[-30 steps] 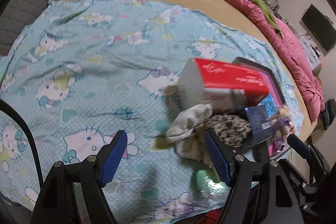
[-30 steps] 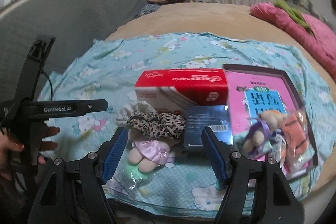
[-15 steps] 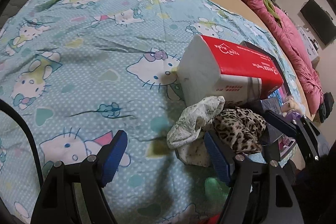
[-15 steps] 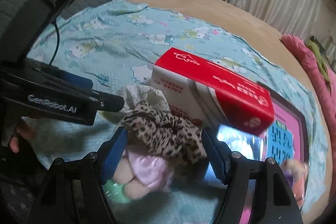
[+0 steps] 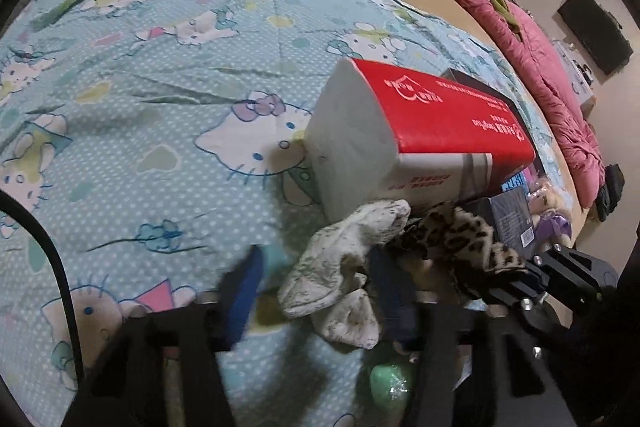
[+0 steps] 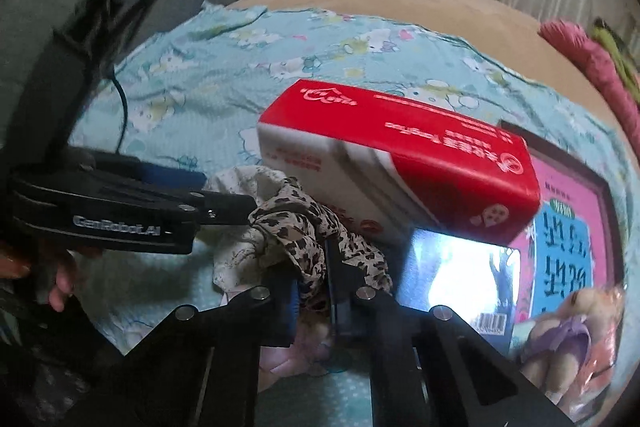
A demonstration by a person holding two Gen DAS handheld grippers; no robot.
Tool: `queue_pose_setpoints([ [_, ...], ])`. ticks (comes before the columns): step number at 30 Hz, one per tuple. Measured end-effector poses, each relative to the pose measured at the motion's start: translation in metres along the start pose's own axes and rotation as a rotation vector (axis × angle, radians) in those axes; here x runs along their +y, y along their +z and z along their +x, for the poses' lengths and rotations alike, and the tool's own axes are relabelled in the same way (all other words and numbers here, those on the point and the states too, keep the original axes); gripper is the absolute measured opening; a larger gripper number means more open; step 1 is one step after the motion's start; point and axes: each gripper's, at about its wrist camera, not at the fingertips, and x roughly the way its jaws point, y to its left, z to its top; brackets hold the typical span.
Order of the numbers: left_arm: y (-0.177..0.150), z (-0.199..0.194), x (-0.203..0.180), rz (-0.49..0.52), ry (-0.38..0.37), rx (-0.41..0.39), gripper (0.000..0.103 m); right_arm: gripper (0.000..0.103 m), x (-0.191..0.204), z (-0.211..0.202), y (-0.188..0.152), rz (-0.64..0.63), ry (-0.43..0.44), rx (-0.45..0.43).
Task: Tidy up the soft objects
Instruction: 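Close the left tool on the cream floral scrunchie while the right tool grips the leopard scrunchie, then carry the cream scrunchie in the left tool while the right tool carries the leopard scrunchie over the tray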
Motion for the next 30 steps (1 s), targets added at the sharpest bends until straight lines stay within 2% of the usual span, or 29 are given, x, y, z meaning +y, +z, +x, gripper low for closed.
queue_pose_setpoints([
  [1, 0.000, 0.001, -0.001, 0.002, -0.008, 0.003, 0.022, 0.010, -0.002, -0.003, 0.000, 0.016, 0.010, -0.005],
  [3, 0.000, 0.001, -0.004, 0.009, -0.032, -0.005, 0.010, 0.010, -0.005, -0.008, 0.000, 0.039, 0.023, -0.019],
  [5, -0.002, -0.004, -0.009, 0.036, -0.046, -0.022, 0.008, 0.009, -0.006, -0.017, 0.001, 0.054, 0.035, -0.043],
  [8, -0.003, -0.014, -0.019, 0.078, -0.046, -0.046, 0.007, 0.009, -0.008, -0.030, 0.004, 0.075, 0.051, -0.080],
  [14, 0.000, -0.039, -0.030, 0.099, -0.045, -0.095, 0.007, 0.009, -0.013, -0.050, 0.008, 0.099, 0.059, -0.131],
  [23, -0.001, -0.075, -0.039, 0.117, -0.003, -0.153, 0.007, 0.009, -0.015, -0.063, 0.007, 0.121, 0.066, -0.162],
  [30, 0.001, -0.100, -0.058, 0.157, 0.030, -0.197, 0.007, 0.009, -0.021, -0.084, 0.007, 0.141, 0.065, -0.218],
])
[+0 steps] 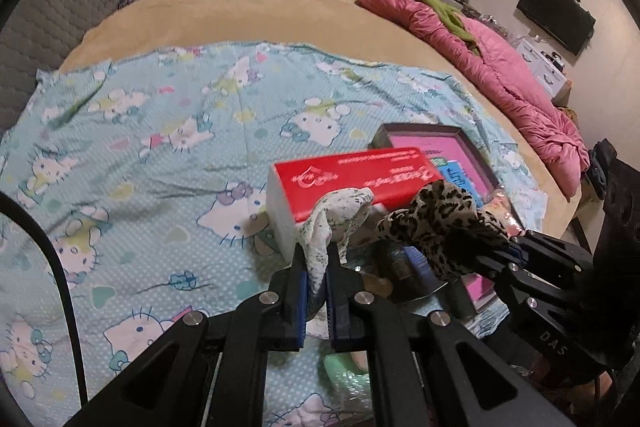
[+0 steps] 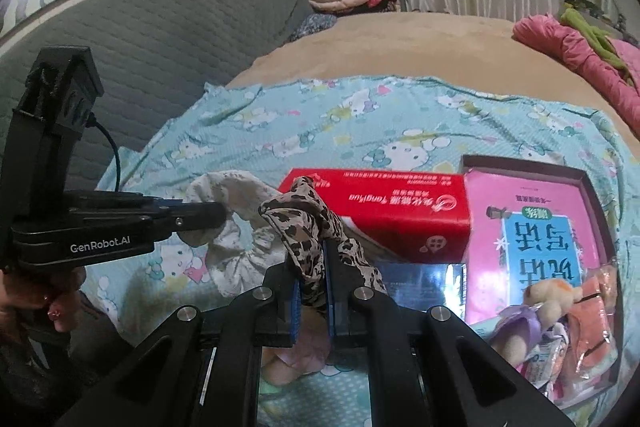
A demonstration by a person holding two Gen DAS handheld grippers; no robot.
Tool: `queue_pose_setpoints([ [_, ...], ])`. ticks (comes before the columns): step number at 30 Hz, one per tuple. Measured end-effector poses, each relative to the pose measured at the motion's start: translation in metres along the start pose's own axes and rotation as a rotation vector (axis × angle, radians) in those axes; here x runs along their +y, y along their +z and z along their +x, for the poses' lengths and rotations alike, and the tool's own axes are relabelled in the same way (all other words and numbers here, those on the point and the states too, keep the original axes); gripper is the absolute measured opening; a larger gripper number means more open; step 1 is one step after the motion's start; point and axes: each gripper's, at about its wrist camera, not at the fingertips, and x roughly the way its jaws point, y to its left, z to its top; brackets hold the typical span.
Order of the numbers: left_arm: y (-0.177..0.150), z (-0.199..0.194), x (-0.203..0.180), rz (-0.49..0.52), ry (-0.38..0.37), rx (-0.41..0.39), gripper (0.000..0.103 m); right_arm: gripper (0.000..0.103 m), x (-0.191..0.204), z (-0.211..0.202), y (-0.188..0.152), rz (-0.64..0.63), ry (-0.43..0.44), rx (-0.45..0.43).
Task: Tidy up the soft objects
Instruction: 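Carry the cream scrunchie in the left tool while the right tool carries the leopard scrunchie over the tray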
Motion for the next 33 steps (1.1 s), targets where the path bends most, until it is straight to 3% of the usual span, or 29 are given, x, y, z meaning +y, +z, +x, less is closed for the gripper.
queue_pose_setpoints([
  [16, 0.022, -0.025, -0.071, 0.125, -0.006, -0.052, 0.007, 0.009, -0.055, -0.068, 0.001, 0.126, -0.094, -0.160],
  [33, 0.033, 0.018, -0.158, 0.254, -0.056, 0.010, 0.007, 0.009, -0.144, -0.123, -0.031, 0.272, -0.293, -0.246],
])
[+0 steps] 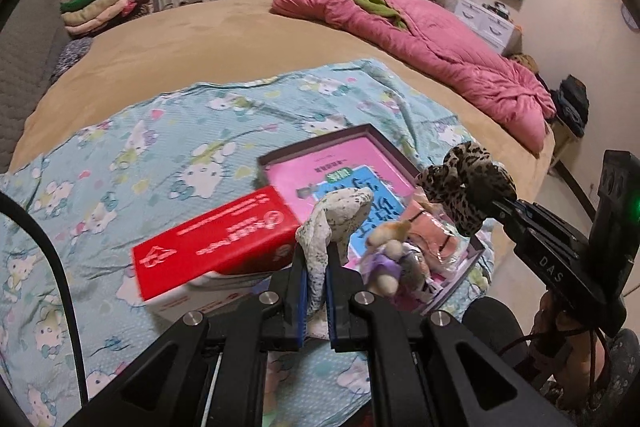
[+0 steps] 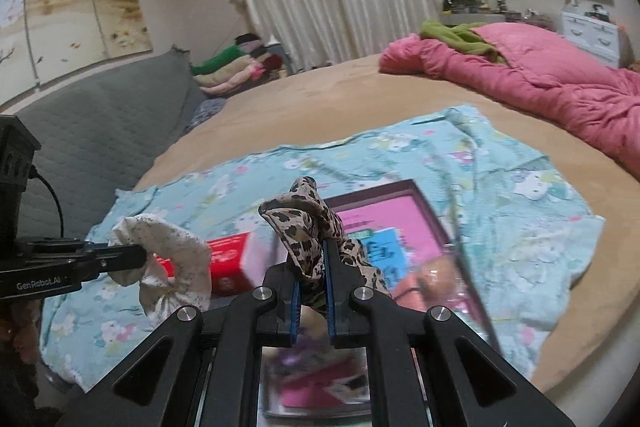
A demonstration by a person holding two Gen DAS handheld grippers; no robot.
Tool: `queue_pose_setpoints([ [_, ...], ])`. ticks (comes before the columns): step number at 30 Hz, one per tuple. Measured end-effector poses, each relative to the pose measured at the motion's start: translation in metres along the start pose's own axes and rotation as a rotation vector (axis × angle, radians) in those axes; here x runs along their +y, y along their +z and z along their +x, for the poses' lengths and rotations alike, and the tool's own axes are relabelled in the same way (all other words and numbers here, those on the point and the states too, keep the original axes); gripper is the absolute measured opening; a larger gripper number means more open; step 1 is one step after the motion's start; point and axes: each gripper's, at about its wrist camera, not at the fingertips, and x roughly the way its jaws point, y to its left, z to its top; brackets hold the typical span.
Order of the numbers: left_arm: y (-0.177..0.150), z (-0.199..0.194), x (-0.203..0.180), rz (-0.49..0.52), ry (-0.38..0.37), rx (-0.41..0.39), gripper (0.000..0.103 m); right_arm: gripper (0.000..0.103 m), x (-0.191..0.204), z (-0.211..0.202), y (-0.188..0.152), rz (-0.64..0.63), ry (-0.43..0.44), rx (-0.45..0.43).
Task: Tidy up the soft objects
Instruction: 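Carry the cream scrunchie in the left tool while the right tool carries the leopard scrunchie over the tray, then open both tools to drop the two scrunchies into the tray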
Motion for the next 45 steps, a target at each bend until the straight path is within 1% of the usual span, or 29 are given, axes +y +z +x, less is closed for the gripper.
queue_pose_setpoints([
  [3, 0.003, 0.009, -0.011, 0.009, -0.014, 0.017, 0.007, 0.009, -0.011, -0.001, -0.001, 0.011, -0.031, -0.005],
  [10, 0.004, 0.027, -0.050, 0.047, -0.133, 0.058, 0.007, 0.009, -0.037, 0.000, -0.007, 0.080, -0.065, 0.000],
  [15, -0.002, 0.057, -0.078, 0.081, -0.175, 0.108, 0.007, 0.009, -0.047, 0.007, -0.011, 0.095, -0.078, 0.023],
  [21, -0.008, 0.098, -0.083, 0.082, -0.137, 0.177, 0.007, 0.009, -0.047, 0.021, -0.024, 0.093, -0.067, 0.068],
  [27, 0.002, 0.118, -0.071, 0.071, -0.086, 0.184, 0.007, 0.009, -0.044, 0.039, -0.034, 0.074, -0.072, 0.110],
  [32, 0.010, 0.129, -0.058, 0.046, -0.062, 0.187, 0.008, 0.010, -0.040, 0.053, -0.040, 0.062, -0.063, 0.145],
  [38, 0.016, 0.144, -0.043, 0.006, -0.039, 0.204, 0.008, 0.012, -0.038, 0.070, -0.047, 0.073, -0.029, 0.185],
  [42, 0.017, 0.148, -0.040, -0.002, -0.047, 0.212, 0.008, 0.013, -0.039, 0.078, -0.052, 0.091, -0.003, 0.209],
  [43, 0.017, 0.148, -0.040, -0.001, -0.047, 0.213, 0.008, 0.014, -0.040, 0.079, -0.052, 0.096, 0.002, 0.211],
  [45, 0.017, 0.148, -0.040, 0.000, -0.051, 0.212, 0.008, 0.020, -0.041, 0.078, -0.052, 0.103, 0.017, 0.209],
])
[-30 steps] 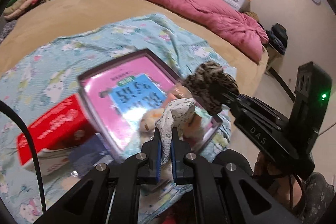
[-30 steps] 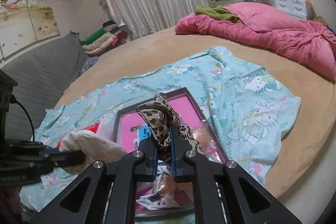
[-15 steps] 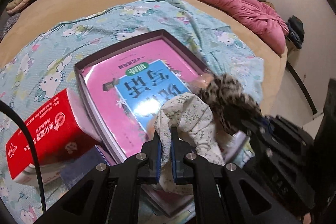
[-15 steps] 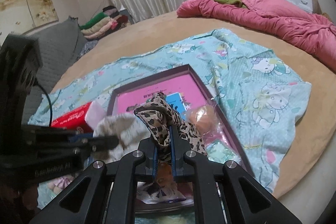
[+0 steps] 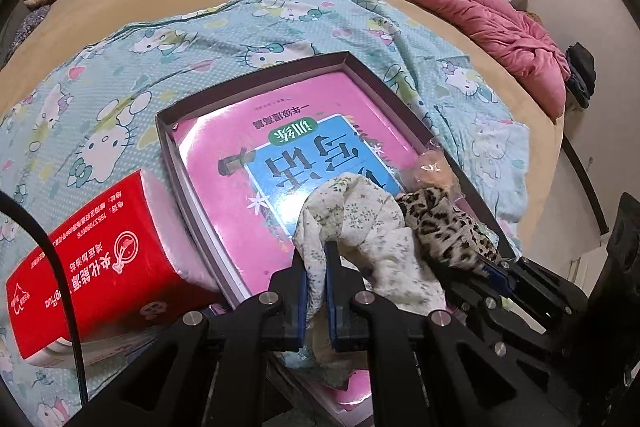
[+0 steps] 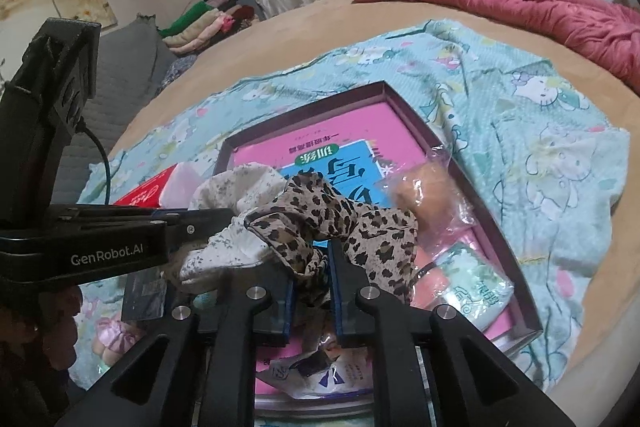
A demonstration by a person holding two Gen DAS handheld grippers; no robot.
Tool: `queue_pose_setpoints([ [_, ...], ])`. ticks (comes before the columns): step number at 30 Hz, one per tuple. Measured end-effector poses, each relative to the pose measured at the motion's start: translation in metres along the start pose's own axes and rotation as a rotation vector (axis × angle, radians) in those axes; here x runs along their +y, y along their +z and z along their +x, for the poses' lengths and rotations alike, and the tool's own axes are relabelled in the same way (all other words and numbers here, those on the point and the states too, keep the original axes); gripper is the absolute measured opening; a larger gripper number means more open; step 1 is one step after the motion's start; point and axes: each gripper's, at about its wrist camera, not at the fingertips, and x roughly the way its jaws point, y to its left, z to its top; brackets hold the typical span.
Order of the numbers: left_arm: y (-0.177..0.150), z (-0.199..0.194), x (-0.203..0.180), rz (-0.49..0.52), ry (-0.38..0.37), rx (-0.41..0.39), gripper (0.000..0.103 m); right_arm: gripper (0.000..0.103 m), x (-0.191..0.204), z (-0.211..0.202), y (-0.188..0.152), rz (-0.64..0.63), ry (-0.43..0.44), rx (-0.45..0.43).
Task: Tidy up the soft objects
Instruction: 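Open both tools to drop the two scrunchies into the tray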
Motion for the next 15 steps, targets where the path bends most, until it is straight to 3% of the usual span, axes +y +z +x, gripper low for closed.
queue_pose_setpoints([
  [2, 0.000, 0.000, 0.001, -0.005, -0.005, 0.002, 0.008, 0.030, 0.000, -0.004, 0.001, 0.004, 0.009, -0.011],
  [6, 0.000, -0.001, 0.004, -0.015, -0.008, 0.004, 0.008, 0.037, 0.001, -0.012, 0.003, 0.008, 0.029, -0.043],
  [8, 0.000, -0.001, 0.004, -0.016, -0.009, 0.008, 0.008, 0.045, 0.001, -0.015, 0.003, 0.016, 0.032, -0.051],
  [15, 0.000, -0.002, 0.006, -0.025, 0.016, 0.013, 0.011, 0.054, 0.001, -0.031, 0.005, 0.027, 0.040, -0.099],
])
